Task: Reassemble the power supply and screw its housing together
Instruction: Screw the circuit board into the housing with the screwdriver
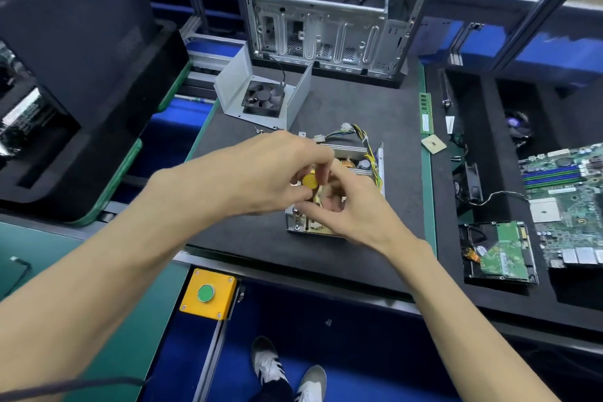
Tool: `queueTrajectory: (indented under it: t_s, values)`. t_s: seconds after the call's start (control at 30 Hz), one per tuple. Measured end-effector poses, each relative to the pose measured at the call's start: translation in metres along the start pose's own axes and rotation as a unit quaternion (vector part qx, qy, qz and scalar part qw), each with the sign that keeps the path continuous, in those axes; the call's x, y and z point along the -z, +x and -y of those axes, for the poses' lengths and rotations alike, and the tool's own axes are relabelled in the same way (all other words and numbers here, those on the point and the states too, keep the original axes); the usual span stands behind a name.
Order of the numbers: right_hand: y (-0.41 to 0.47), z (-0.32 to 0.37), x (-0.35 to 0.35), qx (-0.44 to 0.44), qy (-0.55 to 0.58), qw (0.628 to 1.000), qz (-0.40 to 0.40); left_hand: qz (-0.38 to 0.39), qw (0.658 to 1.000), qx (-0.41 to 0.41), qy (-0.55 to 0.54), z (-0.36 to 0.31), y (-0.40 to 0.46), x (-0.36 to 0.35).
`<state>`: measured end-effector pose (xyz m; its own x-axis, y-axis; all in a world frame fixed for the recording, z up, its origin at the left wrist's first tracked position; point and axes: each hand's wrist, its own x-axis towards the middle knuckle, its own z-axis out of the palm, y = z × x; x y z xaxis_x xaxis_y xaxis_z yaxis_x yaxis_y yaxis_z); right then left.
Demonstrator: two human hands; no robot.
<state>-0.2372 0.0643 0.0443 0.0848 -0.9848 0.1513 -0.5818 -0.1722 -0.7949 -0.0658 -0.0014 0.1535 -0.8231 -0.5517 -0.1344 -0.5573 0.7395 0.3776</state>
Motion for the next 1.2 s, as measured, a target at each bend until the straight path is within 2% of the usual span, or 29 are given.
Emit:
queueTrajectory:
  t_s: [0.1,0.23,0.4,0.57,0.73,0.87,1.03,1.1,1.2]
  values:
    - [-0.001,-0.002,0.003,0.023,0.079,0.996,-0.014,-0.01,1.0,0.002,0.007,-0.002,0.001,-0.002]
    - [0.001,-0.006,-0.005,-0.013,0.105,0.993,-0.049,-0.02,0.994,0.095,0.051,-0.009,0.005,-0.01]
    - [-0.003,-0.007,-0.008,-0.014,0.103,0.994,-0.027,0.043,0.993,0.056,0.096,-0.019,0.008,-0.007]
    - [-0.005,-0.003,-0.01,-0.049,0.156,0.986,-0.038,-0.008,0.987,0.105,0.12,-0.027,0.006,-0.012]
    - [-0.009,-0.001,-0.009,-0.049,0.159,0.986,-0.004,0.035,0.991,0.061,0.116,-0.028,0.008,-0.006]
    - [-0.004,0.002,-0.012,-0.083,0.154,0.984,-0.016,-0.003,0.978,0.124,0.168,-0.035,0.009,-0.014]
    - [-0.01,0.006,-0.015,-0.081,0.209,0.974,0.016,0.053,0.989,0.055,0.126,-0.03,0.009,-0.009]
    - [-0.009,0.004,-0.013,-0.085,0.204,0.975,0.007,0.024,0.993,0.062,0.094,-0.031,0.006,-0.013]
    - [-0.006,0.005,-0.011,-0.093,0.179,0.979,-0.005,-0.01,0.986,0.114,0.124,-0.033,0.006,-0.019]
